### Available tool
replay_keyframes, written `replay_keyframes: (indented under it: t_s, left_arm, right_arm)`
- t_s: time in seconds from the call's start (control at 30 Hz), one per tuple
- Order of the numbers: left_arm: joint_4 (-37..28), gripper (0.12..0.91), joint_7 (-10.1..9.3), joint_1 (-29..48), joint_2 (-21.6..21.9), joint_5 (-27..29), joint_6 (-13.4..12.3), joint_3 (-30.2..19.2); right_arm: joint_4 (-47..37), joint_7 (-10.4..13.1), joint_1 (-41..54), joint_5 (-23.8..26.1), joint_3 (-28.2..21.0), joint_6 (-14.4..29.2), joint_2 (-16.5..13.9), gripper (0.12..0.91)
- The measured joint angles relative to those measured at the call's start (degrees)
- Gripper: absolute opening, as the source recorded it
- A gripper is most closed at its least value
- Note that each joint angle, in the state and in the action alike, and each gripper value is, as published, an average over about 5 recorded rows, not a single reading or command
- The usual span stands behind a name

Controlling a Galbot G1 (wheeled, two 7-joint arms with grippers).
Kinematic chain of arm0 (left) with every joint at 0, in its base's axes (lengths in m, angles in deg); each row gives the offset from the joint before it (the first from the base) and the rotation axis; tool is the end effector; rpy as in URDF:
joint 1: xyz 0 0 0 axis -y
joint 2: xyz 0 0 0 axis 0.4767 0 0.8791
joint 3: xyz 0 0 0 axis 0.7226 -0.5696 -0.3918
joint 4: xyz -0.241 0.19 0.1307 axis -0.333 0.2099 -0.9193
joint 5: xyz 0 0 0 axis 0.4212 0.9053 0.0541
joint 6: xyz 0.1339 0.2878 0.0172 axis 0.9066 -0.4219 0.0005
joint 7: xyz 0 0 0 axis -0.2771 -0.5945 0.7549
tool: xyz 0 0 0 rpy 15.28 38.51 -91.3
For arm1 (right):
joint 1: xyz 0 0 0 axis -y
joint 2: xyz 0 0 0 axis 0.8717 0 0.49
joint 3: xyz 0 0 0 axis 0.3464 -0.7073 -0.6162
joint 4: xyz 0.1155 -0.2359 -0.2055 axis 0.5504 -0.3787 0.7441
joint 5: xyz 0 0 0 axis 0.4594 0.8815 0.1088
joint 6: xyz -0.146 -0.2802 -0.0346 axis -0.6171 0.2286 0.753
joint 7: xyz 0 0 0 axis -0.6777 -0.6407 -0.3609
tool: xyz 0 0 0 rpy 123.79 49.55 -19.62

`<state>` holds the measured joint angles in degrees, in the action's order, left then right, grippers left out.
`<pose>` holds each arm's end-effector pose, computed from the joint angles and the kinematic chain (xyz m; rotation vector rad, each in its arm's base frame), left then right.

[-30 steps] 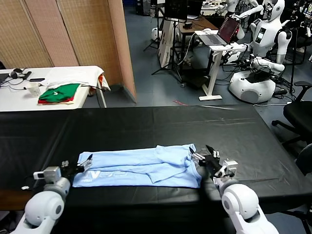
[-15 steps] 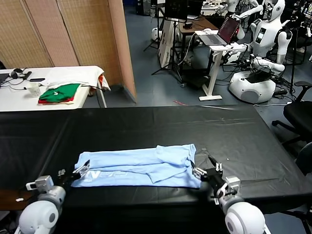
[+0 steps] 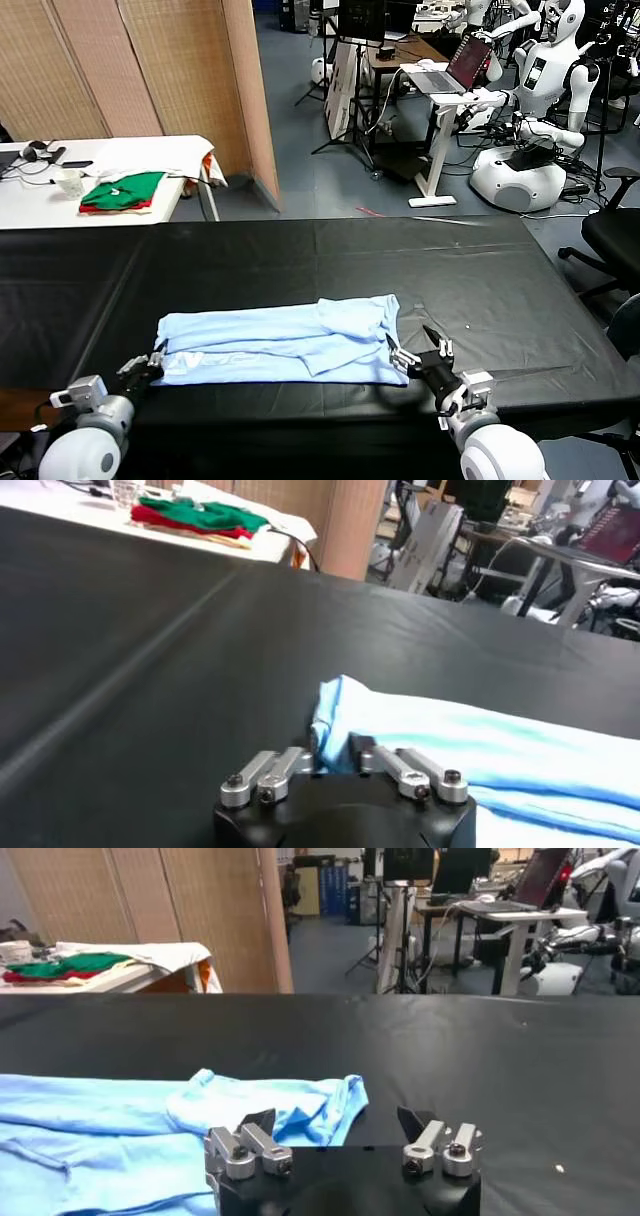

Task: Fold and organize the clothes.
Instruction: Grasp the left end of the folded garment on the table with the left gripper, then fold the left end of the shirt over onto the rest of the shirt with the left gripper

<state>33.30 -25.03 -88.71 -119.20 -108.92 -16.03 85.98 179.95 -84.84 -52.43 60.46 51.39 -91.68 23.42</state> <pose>0.1800 0.1494 -0.2926 0.1185 -2.6502 0.2920 0.1820 -0.0335 -0.2559 0.3224 -2.7635 -0.0204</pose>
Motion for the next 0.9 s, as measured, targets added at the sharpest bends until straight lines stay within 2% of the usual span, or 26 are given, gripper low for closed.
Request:
replay_keyframes:
  t_s: [0.13, 0.27, 0.53, 0.63, 0.77, 0.9]
  left_arm:
    - [-0.1, 0.19, 0.23, 0.4, 0.1, -0.1, 0.5, -0.1]
    - [0.2, 0.19, 0.5, 0.5, 0.6, 3.1, 0.3, 0.0]
    - [0.3, 0.19, 0.95, -1.1, 4.0, 18.6, -3.4, 2.8]
    - [0.0, 0.19, 0.97, -2.1, 5.7, 22.5, -4.6, 4.7]
    - [1.1, 0.19, 0.82, -3.3, 6.5, 23.0, -4.6, 6.2]
    - [4.1, 0.19, 0.3, -3.8, 5.3, 19.9, -3.1, 5.3]
  right_arm:
    - [0.1, 0.0, 0.2, 0.0, 0.0, 0.0, 0.0, 0.907]
    - [0.5, 0.2, 0.4, -0.2, 0.1, 0.0, 0.2, 0.907]
    - [0.4, 0.8, 0.5, -0.8, 0.2, 0.0, 1.0, 0.907]
    - [0.3, 0.9, 0.6, -0.7, 0.0, 0.0, 1.6, 0.907]
    - [0.1, 1.1, 0.3, -0.2, -0.2, 0.0, 2.7, 0.907]
    - [0.1, 1.2, -0.2, 0.5, -0.1, 0.0, 3.7, 0.907]
